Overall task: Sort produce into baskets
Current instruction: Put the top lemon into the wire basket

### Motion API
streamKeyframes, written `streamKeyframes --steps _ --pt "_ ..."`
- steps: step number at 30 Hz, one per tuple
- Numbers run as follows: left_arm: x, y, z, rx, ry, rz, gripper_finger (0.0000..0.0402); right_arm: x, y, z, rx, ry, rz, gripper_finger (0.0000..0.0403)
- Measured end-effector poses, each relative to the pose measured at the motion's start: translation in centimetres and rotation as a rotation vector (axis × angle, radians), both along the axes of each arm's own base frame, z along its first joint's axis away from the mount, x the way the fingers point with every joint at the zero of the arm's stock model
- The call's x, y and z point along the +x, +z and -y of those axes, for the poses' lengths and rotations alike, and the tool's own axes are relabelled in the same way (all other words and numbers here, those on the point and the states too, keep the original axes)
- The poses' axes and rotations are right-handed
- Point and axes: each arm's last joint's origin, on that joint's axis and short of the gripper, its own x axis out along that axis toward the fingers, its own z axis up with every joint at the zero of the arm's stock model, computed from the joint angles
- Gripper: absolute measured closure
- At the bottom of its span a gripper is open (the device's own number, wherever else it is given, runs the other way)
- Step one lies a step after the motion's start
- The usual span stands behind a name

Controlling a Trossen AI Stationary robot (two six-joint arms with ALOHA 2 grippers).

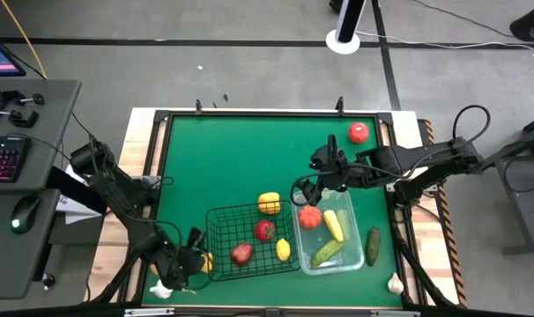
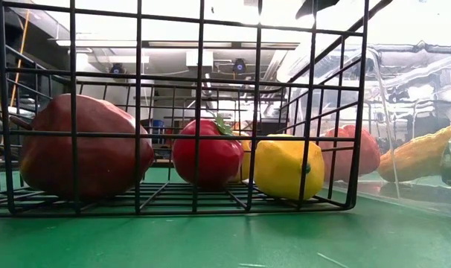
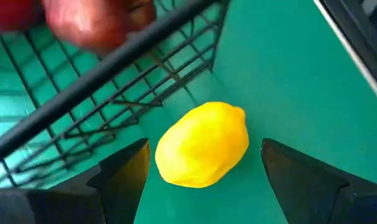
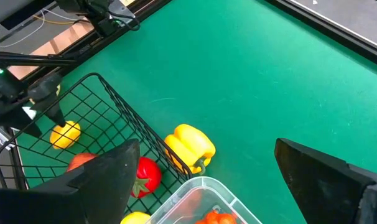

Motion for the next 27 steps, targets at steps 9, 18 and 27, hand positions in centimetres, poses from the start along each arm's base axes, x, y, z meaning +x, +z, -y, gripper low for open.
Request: streamKeyframes --steps 9,18,27 --pt "0.2 0.0 0.1 0.132 -0.283 0.049 0.0108 0.0 0.0 0.0 0.000 0.000 0.000 0.0038" --pt "0.5 -1.2 0.6 0.139 -0.376 -0.009 0.0108 0.0 0.0 0.0 0.001 0.001 0.000 0.0038" --pt "0.9 -3.3 0.9 0.231 -0.374 -0.038 0.0108 0.0 0.0 0.0 0.007 -0.004 0.002 0.0038"
